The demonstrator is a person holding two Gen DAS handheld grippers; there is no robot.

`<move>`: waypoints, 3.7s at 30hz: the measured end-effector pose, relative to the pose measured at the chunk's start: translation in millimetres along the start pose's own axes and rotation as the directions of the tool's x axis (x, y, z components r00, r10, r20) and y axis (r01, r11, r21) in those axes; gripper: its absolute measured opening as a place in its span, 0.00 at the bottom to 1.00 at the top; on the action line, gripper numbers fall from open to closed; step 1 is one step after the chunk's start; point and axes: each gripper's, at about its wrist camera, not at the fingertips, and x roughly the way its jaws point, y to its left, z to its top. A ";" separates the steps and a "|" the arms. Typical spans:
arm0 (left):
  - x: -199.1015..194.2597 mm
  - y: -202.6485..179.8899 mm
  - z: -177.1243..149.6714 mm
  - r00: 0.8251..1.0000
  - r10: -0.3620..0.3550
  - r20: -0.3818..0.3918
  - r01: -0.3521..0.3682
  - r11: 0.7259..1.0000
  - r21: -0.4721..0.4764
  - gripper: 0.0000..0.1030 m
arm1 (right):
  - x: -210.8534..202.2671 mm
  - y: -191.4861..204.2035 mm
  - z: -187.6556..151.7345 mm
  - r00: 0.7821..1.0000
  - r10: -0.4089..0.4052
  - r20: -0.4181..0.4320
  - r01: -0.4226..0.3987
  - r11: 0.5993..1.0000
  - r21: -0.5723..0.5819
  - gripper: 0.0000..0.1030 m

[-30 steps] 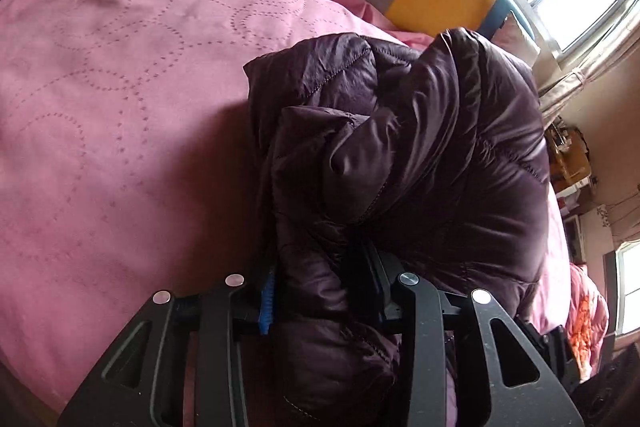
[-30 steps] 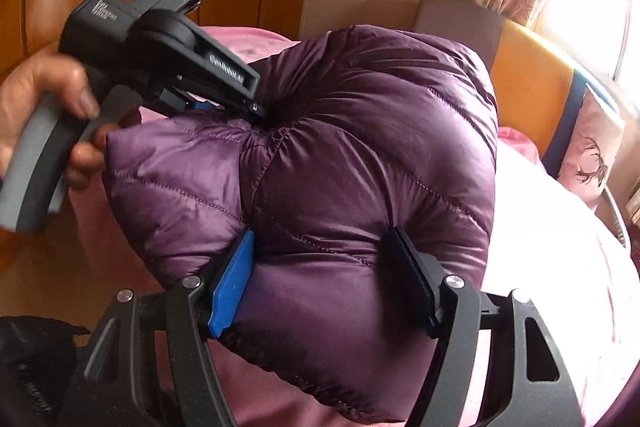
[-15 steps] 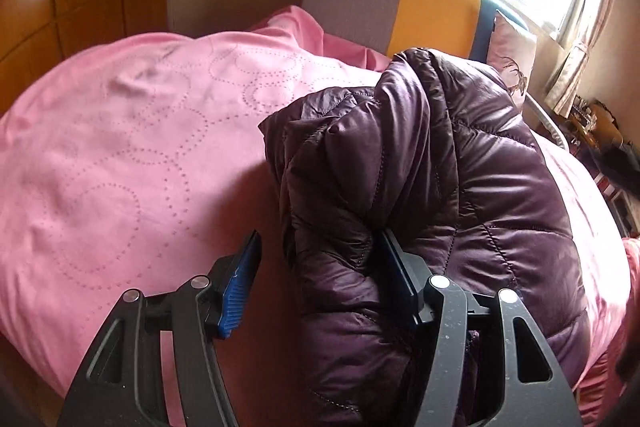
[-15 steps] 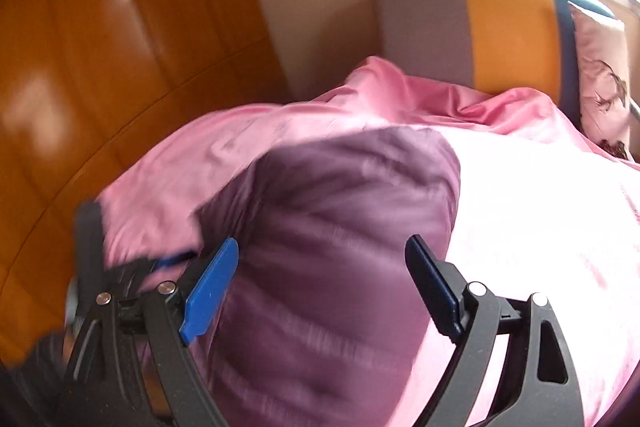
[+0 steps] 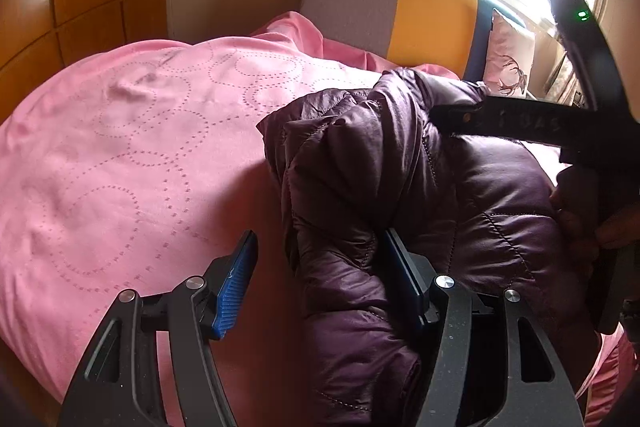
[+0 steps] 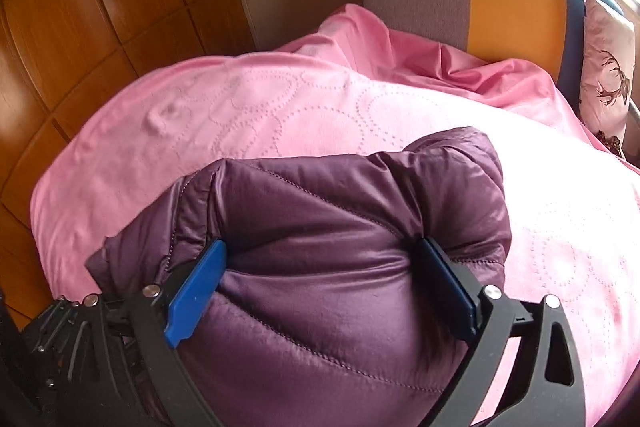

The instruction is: Fold large clothes

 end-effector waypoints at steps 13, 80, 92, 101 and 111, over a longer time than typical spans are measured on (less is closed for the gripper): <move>10.5 10.0 -10.8 0.999 -0.032 -0.005 0.031 0.998 -0.055 0.62 | 34.5 2.6 -3.0 0.995 -0.020 -0.098 0.018 1.000 -0.021 0.98; 16.9 -314.4 62.7 0.898 -0.427 -0.105 0.438 0.852 0.287 0.51 | -216.1 -191.7 -199.8 0.912 -0.325 0.249 0.189 0.874 0.448 0.90; 93.8 -362.6 39.1 0.894 -0.382 -0.235 0.441 0.841 0.314 0.54 | -157.0 -128.2 -224.6 0.874 -0.434 0.221 0.358 0.880 0.313 0.91; 111.2 -319.0 21.1 0.889 -0.422 -0.179 0.454 0.866 0.210 0.54 | -129.7 -117.1 -229.3 0.851 -0.480 0.212 0.419 0.865 0.278 0.91; 50.3 -298.7 26.3 0.935 -0.348 -0.071 0.355 0.909 0.218 0.79 | -168.4 -115.9 -231.4 0.856 -0.492 0.160 0.405 0.830 0.384 0.94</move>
